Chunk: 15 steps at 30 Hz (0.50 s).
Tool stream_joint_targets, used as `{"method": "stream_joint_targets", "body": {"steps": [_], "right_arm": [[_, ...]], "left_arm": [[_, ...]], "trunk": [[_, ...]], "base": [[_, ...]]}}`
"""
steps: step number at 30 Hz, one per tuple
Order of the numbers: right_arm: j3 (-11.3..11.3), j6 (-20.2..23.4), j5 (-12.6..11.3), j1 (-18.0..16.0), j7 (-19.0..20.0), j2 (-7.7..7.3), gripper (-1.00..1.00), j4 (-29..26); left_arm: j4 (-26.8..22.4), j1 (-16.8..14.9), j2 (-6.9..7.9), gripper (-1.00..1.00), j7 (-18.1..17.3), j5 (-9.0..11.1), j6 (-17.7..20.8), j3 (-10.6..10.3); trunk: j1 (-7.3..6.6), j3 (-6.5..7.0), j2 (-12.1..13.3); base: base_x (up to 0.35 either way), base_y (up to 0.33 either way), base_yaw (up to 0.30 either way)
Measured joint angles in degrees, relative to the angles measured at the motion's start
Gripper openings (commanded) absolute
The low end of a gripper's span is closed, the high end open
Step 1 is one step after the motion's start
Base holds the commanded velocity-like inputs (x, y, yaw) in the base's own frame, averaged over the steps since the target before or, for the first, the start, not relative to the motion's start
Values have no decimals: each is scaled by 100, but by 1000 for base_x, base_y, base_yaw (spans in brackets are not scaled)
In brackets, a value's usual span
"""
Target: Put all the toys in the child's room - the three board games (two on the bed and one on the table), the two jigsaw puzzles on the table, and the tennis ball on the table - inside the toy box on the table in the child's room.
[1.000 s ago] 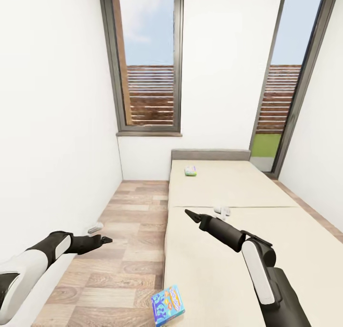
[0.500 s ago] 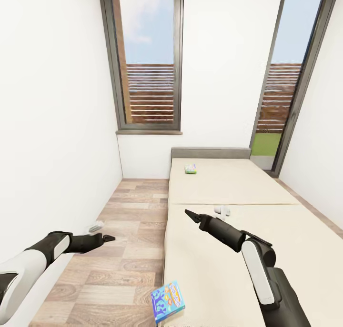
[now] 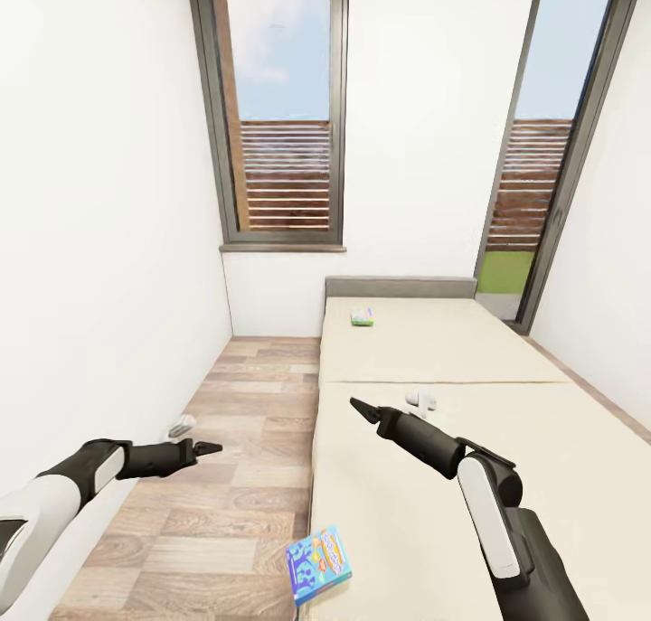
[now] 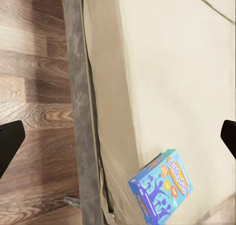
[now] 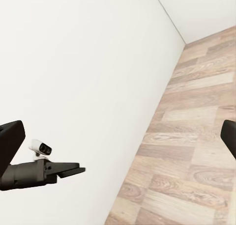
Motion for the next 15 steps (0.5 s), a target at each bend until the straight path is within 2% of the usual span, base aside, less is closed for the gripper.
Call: {"method": "stream_joint_targets", "body": {"steps": [15], "right_arm": [[0, -2, 4, 0, 0, 4, 100, 4]], "left_arm": [[-1, 0, 24, 100, -554, -31, 157, -25]], "trunk": [[330, -269, -602]], "base": [[0, 0, 0]]}}
